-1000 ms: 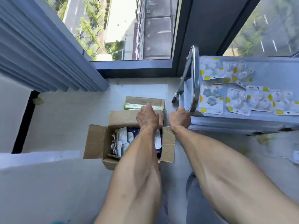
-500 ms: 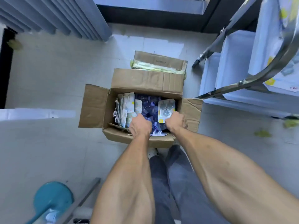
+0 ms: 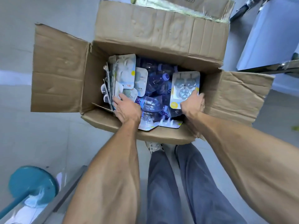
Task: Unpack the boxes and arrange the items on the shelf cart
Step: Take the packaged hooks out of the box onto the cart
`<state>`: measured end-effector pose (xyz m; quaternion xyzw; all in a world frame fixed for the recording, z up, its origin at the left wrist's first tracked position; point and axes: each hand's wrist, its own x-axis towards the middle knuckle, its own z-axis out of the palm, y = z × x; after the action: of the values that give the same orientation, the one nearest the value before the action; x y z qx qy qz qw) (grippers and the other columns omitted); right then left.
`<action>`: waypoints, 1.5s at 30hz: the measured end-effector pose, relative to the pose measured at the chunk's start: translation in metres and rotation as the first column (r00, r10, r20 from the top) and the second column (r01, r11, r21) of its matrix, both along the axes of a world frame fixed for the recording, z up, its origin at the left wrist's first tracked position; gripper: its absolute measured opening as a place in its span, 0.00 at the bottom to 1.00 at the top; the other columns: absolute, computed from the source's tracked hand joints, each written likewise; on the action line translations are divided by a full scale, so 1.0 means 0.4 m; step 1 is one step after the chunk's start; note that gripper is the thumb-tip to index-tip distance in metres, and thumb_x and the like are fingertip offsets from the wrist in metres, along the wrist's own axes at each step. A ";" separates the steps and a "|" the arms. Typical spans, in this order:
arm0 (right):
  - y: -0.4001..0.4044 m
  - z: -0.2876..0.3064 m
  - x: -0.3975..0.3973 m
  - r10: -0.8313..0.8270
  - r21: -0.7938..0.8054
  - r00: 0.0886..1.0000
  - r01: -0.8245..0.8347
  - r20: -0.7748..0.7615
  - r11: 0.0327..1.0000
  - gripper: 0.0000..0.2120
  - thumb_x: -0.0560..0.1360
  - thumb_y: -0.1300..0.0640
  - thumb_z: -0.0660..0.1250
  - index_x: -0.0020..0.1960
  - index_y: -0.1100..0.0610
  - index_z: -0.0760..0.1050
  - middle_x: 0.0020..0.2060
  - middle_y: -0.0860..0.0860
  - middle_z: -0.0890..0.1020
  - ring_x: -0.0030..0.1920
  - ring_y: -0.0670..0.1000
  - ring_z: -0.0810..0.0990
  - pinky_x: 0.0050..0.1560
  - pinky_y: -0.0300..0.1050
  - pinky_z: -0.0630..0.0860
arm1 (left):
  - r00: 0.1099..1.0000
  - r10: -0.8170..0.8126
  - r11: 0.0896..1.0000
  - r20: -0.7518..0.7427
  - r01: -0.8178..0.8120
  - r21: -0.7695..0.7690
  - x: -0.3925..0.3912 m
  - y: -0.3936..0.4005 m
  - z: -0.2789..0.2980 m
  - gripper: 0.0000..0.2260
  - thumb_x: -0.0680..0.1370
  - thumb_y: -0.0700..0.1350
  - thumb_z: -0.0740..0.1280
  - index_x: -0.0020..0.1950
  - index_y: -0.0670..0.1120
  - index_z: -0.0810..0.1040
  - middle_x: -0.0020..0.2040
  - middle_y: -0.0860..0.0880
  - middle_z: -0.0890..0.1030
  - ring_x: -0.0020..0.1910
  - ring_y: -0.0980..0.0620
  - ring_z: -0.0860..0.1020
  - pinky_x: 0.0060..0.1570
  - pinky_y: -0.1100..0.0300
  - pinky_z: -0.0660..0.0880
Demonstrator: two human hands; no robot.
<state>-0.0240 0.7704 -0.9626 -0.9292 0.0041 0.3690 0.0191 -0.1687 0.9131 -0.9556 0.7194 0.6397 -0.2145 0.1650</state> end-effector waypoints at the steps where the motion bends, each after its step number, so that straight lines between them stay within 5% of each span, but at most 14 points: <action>1: 0.002 -0.025 0.001 -0.011 0.007 1.000 0.011 0.013 1.000 0.28 0.74 0.61 0.65 0.72 0.61 0.61 0.66 0.62 0.67 0.66 0.62 0.69 0.63 0.52 0.69 | 1.000 -0.006 0.999 0.015 0.005 0.040 -0.002 0.014 -0.023 0.18 0.76 0.42 0.64 0.66 0.41 0.67 0.65 0.40 0.69 0.63 0.41 0.70 0.55 0.47 0.72; 7: 0.026 -0.098 0.019 -0.327 0.075 0.929 0.319 0.174 0.945 0.21 0.76 0.57 0.64 0.67 0.61 0.66 0.61 0.63 0.76 0.62 0.63 0.75 0.60 0.52 0.71 | 0.909 0.240 0.960 0.341 -0.275 0.057 0.002 0.075 -0.096 0.18 0.81 0.52 0.56 0.64 0.42 0.74 0.63 0.40 0.75 0.60 0.41 0.73 0.60 0.51 0.65; 11: 0.029 -0.103 0.020 -0.594 0.206 0.803 0.574 0.045 0.792 0.13 0.78 0.58 0.59 0.55 0.58 0.79 0.55 0.59 0.81 0.56 0.61 0.77 0.51 0.44 0.70 | 0.909 0.303 0.939 0.285 -0.336 0.074 0.009 0.106 -0.093 0.18 0.82 0.47 0.53 0.61 0.39 0.77 0.61 0.37 0.75 0.61 0.40 0.72 0.59 0.52 0.63; 15: 0.029 -0.102 0.025 -0.685 0.306 0.725 0.669 -0.069 0.677 0.05 0.73 0.52 0.67 0.43 0.51 0.73 0.40 0.49 0.78 0.41 0.53 0.76 0.35 0.38 0.68 | 0.926 0.309 0.943 0.217 -0.327 0.054 0.028 0.115 -0.091 0.18 0.81 0.49 0.56 0.57 0.39 0.80 0.59 0.37 0.74 0.60 0.40 0.72 0.54 0.51 0.68; 18: 0.066 -0.102 0.034 -0.587 0.309 0.805 0.581 -0.084 0.753 0.17 0.70 0.51 0.73 0.56 0.57 0.76 0.51 0.54 0.82 0.51 0.54 0.80 0.48 0.39 0.76 | 0.924 0.291 0.953 0.248 -0.304 0.014 0.029 0.093 -0.088 0.19 0.79 0.55 0.59 0.56 0.41 0.80 0.59 0.42 0.72 0.59 0.44 0.71 0.53 0.54 0.67; 21: 0.104 -0.096 0.048 -0.546 0.203 0.835 0.524 0.069 0.827 0.27 0.71 0.55 0.73 0.66 0.59 0.67 0.59 0.60 0.78 0.60 0.60 0.77 0.56 0.48 0.73 | 0.945 0.207 0.976 0.252 -0.218 0.013 0.025 0.065 -0.081 0.21 0.79 0.58 0.60 0.55 0.41 0.77 0.61 0.43 0.73 0.59 0.43 0.71 0.57 0.52 0.66; 25: 0.104 -0.083 0.044 0.044 0.022 0.960 -0.052 0.275 0.998 0.30 0.72 0.60 0.69 0.70 0.54 0.62 0.59 0.60 0.70 0.55 0.62 0.76 0.49 0.54 0.73 | 0.939 0.253 0.962 0.233 -0.269 0.040 0.034 0.078 -0.068 0.13 0.80 0.49 0.58 0.53 0.40 0.76 0.56 0.41 0.78 0.55 0.40 0.75 0.51 0.52 0.68; 30: 0.068 -0.089 0.068 0.412 -0.206 0.878 -0.368 0.244 0.906 0.16 0.73 0.59 0.66 0.61 0.57 0.74 0.69 0.63 0.64 0.67 0.63 0.65 0.57 0.55 0.68 | 0.973 0.188 0.977 0.136 -0.199 0.073 0.038 0.127 -0.069 0.12 0.79 0.43 0.58 0.59 0.43 0.76 0.54 0.39 0.79 0.50 0.41 0.76 0.43 0.54 0.65; 34: 0.055 -0.102 0.060 0.618 0.045 0.782 -0.622 0.079 0.781 0.23 0.71 0.67 0.62 0.65 0.58 0.68 0.69 0.61 0.64 0.64 0.64 0.68 0.53 0.55 0.72 | 0.978 0.147 0.985 0.146 -0.158 0.065 0.053 0.130 -0.081 0.12 0.77 0.41 0.59 0.57 0.42 0.78 0.60 0.42 0.72 0.57 0.43 0.73 0.53 0.53 0.68; 36: 0.062 -0.102 0.032 0.652 0.125 0.756 -0.643 -0.055 0.756 0.21 0.72 0.68 0.60 0.64 0.60 0.69 0.66 0.61 0.67 0.61 0.63 0.71 0.49 0.54 0.73 | 0.958 0.176 0.981 0.227 -0.190 0.044 0.065 0.115 -0.082 0.08 0.77 0.41 0.60 0.53 0.42 0.75 0.61 0.43 0.73 0.56 0.43 0.73 0.50 0.55 0.66; 41: 0.101 -0.092 -0.024 0.446 0.024 0.891 -0.445 -0.086 0.895 0.15 0.75 0.68 0.61 0.61 0.63 0.74 0.61 0.61 0.73 0.59 0.62 0.74 0.52 0.50 0.73 | 0.930 0.196 0.969 0.310 -0.231 0.082 0.079 0.086 -0.069 0.09 0.79 0.44 0.58 0.55 0.42 0.73 0.57 0.42 0.76 0.54 0.42 0.75 0.47 0.54 0.64; 45: 0.103 -0.082 -0.058 0.426 -0.019 0.900 -0.429 -0.090 0.903 0.15 0.75 0.69 0.60 0.60 0.63 0.75 0.61 0.60 0.72 0.61 0.61 0.73 0.55 0.52 0.73 | 0.969 0.153 0.981 0.195 -0.173 0.091 0.072 0.088 -0.074 0.13 0.80 0.46 0.58 0.63 0.44 0.73 0.59 0.42 0.73 0.57 0.43 0.73 0.50 0.52 0.67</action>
<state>-0.0471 0.8115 -0.9955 -0.8915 -0.1920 0.4024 -0.0801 -0.1399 0.9483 -0.9852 0.6892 0.6889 -0.0972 0.2025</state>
